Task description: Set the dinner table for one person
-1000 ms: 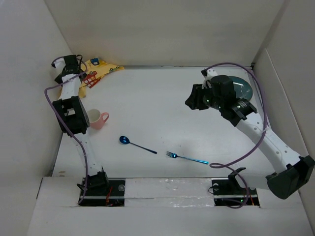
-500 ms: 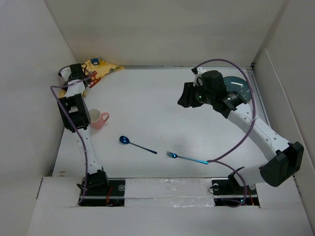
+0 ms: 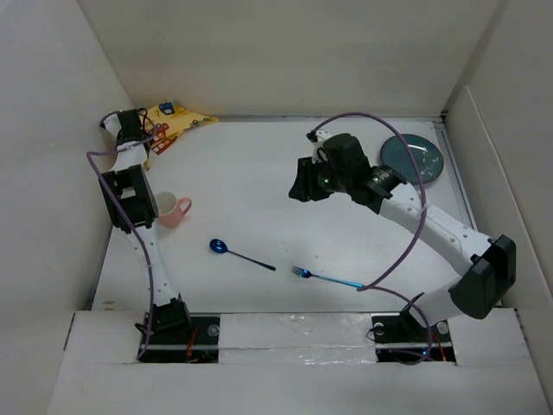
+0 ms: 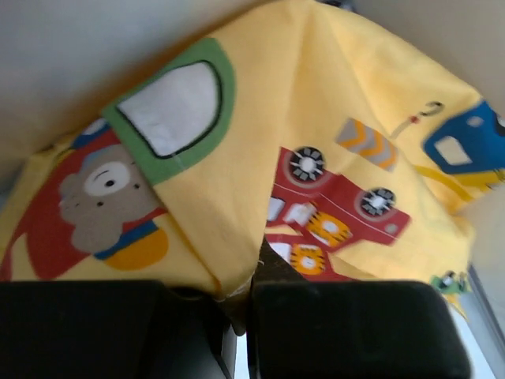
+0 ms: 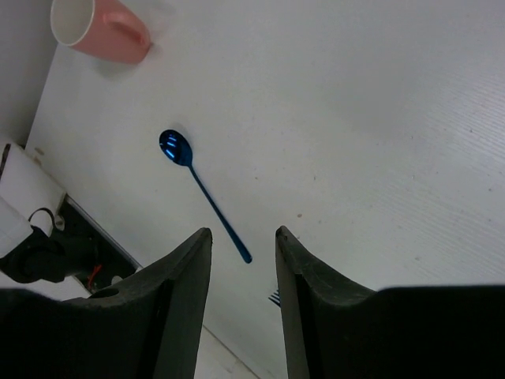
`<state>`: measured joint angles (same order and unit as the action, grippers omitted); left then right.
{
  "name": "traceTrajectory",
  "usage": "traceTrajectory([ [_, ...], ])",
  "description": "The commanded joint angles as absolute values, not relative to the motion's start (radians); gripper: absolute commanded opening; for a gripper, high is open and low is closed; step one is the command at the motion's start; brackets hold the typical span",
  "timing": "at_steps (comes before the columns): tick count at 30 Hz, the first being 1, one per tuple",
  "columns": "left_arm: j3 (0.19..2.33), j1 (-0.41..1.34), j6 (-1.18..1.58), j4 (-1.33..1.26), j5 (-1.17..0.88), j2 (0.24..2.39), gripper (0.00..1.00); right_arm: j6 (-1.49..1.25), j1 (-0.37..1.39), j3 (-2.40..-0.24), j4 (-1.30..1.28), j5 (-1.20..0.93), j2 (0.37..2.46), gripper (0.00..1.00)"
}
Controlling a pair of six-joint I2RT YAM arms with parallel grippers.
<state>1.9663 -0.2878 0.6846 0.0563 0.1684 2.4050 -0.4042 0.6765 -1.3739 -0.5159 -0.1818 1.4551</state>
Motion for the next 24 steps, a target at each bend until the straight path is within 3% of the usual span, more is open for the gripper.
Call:
traceTrajectory([
  [1, 1.902, -0.249, 0.686, -0.07, 0.049, 2.275, 0.0, -0.413, 0.689, -1.411, -0.459, -0.164, 1.48, 0.43],
  [6, 1.695, -0.135, 0.687, -0.201, -0.123, 2.114, 0.0, -0.42, 0.689, -1.414, -0.384, -0.114, 1.5, 0.36],
  [14, 1.661, 0.095, 0.558, -0.205, -0.348, 1.968, 0.0, -0.439, 0.6, -1.414, -0.327, -0.023, 1.485, 0.16],
  [21, 1.576, 0.305, 0.459, -0.081, -0.483, 1.915, 0.0, -0.471, 0.482, -1.321, -0.318, 0.049, 1.419, 0.15],
  [24, 1.52, 0.4, 0.368, -0.016, -0.48, 1.885, 0.0, -0.476, 0.439, -1.263, -0.304, 0.046, 1.384, 0.23],
])
